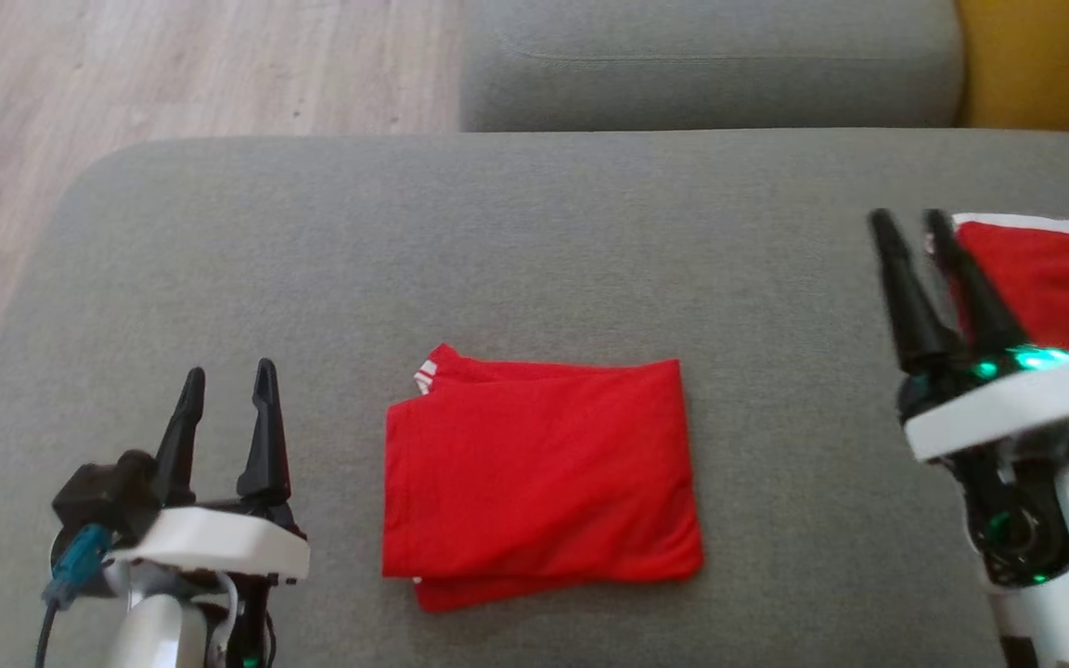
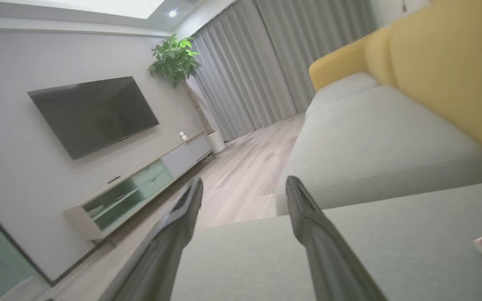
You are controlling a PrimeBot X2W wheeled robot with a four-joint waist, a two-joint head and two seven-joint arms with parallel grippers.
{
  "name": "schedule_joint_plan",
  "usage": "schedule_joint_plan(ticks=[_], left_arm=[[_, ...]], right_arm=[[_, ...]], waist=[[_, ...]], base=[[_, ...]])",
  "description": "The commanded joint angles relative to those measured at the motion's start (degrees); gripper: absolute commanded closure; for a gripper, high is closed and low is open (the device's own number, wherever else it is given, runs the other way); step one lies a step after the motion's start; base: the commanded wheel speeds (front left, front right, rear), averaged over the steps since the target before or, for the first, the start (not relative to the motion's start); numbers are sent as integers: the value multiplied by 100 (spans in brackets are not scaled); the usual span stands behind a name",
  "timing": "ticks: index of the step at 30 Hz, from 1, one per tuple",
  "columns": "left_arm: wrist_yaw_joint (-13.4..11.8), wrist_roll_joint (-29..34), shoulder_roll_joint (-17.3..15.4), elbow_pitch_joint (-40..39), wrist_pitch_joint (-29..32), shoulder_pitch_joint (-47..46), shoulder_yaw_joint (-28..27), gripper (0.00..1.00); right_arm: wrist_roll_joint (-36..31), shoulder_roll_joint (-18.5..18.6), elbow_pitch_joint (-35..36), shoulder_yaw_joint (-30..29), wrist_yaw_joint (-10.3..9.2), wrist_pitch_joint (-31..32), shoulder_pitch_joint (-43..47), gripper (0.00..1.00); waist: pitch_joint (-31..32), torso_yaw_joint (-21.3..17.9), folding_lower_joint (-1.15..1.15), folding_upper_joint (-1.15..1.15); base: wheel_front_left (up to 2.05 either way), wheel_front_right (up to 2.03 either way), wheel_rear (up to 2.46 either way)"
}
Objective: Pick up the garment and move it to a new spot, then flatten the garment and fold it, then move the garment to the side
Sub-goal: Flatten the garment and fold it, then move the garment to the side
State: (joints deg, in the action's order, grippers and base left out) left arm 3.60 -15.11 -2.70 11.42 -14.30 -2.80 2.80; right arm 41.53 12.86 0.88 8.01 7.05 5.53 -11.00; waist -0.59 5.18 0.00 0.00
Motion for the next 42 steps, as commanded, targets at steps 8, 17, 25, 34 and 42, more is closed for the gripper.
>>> schedule_joint_plan(ticks=[8, 17, 25, 34, 42], left_arm=[[22, 201, -33, -219, -70, -55, -361, 0], [90, 289, -24, -181, -70, 9, -425, 0], [101, 301, -20, -147, -70, -21, -436, 0], [57, 232, -19, -154, -70, -56, -343, 0], [50, 205, -19, -74, -70, -170, -176, 0]], right_arm=[[-1319, -5, -549, -315, 44, -1284, 373, 0], [-1927, -176, -1357, -103, 44, -1710, 466, 0], [-1908, -154, -1535, -30, 44, -1734, 331, 0], [-1754, -228, -1645, 83, 44, -1534, 103, 0], [-1152, -413, -2083, 699, 44, 196, -602, 0]], waist=[[66, -161, 0, 0], [-15, -120, 0, 0], [-13, -58, 0, 0], [-84, 19, 0, 0], [-225, 204, 0, 0]], base=[[0, 0, 0], [0, 0, 0], [0, 0, 0], [0, 0, 0], [0, 0, 0]])
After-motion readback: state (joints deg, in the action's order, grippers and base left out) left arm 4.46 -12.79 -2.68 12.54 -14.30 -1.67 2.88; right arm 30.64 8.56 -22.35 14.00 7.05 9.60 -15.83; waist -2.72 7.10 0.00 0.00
